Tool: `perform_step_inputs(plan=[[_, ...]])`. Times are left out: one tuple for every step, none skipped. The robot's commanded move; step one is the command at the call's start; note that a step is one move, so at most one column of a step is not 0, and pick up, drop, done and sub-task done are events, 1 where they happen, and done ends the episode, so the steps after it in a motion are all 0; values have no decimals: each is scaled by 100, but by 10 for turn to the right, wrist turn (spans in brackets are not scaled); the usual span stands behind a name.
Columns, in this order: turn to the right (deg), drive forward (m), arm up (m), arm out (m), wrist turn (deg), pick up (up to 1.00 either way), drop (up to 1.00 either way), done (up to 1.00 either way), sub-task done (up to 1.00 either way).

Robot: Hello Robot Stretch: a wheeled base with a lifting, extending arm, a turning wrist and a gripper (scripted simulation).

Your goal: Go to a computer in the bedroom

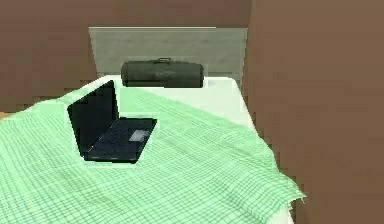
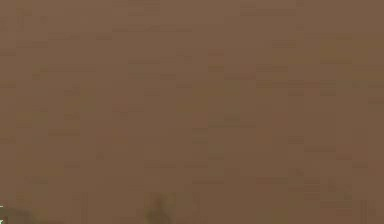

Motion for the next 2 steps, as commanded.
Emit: perform_step_inputs(plan=[[-180, 0, 0, 0, 0, 0, 0, 0, 0], [0, 0, 0, 0, 0, 0, 0, 100, 0]])
